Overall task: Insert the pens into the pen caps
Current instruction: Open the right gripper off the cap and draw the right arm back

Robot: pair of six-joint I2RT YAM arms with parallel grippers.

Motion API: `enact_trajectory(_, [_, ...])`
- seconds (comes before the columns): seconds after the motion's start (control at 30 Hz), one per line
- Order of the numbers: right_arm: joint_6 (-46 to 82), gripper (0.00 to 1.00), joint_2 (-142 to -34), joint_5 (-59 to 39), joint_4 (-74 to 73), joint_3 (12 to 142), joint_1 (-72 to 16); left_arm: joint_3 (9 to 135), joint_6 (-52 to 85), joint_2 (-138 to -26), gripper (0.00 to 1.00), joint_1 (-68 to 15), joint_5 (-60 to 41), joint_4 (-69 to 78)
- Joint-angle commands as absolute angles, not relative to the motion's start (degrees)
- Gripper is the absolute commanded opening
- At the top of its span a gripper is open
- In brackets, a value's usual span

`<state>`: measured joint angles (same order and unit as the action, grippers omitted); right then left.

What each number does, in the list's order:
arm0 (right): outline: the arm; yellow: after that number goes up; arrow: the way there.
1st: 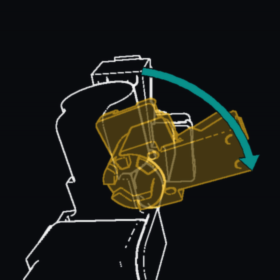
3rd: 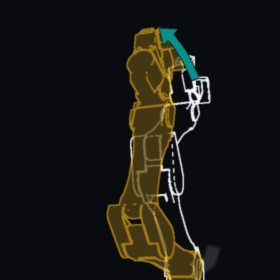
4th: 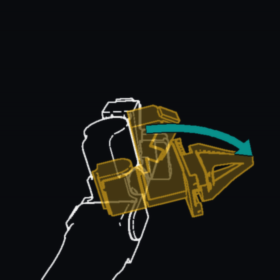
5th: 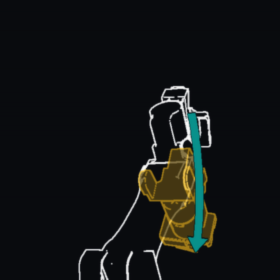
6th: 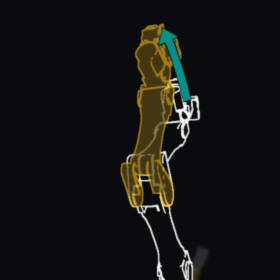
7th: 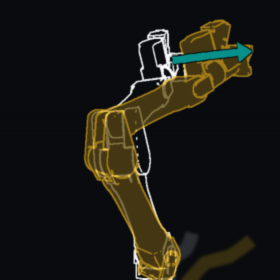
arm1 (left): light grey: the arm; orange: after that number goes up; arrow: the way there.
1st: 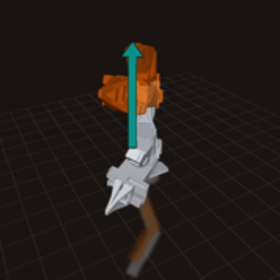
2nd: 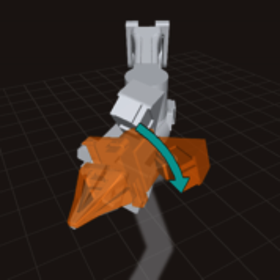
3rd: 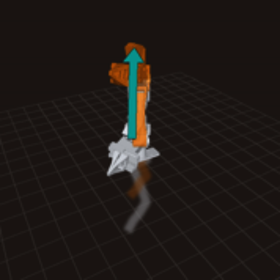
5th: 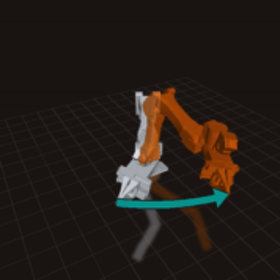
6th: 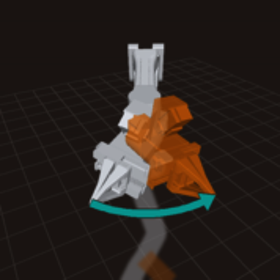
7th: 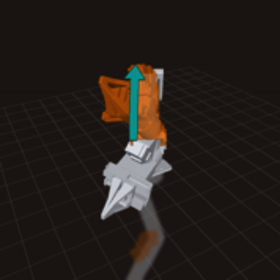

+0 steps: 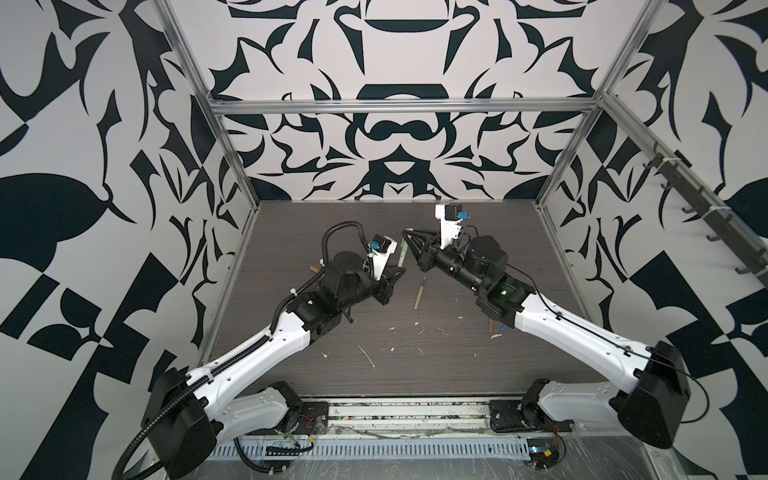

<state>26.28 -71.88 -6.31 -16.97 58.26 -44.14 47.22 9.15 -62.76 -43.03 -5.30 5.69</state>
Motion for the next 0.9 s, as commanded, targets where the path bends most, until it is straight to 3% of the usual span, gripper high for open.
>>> enact_trajectory(0.0, [20.1,0.34,-69.0,-8.3,-1.7,65.4,-45.5,42.5,11.9,-58.4,0.0,-41.9,-5.8,13.5])
enact_trajectory(0.2, [14.7,0.43,-62.4,-5.4,6.7,72.4,-45.5,34.9,15.1,-53.4,0.0,-41.9,-0.7,10.9])
enact_trajectory(0.5, [15.6,0.46,-53.2,10.4,4.5,53.1,-43.6,41.2,15.6,-58.7,0.0,-41.8,4.7,3.5])
enact_trajectory(0.63, [19.8,0.44,-56.9,7.2,9.2,50.6,-35.9,51.1,14.1,-65.7,0.0,-41.0,5.1,-7.1])
enact_trajectory(0.73, [24.6,0.42,-58.7,-0.3,3.3,45.0,-28.7,56.9,13.5,-71.5,0.0,-39.2,5.2,-12.5])
enact_trajectory(0.87, [28.7,0.35,-63.2,-0.5,-5.0,38.4,-24.9,64.1,14.7,-81.7,0.0,-35.3,0.2,-18.1])
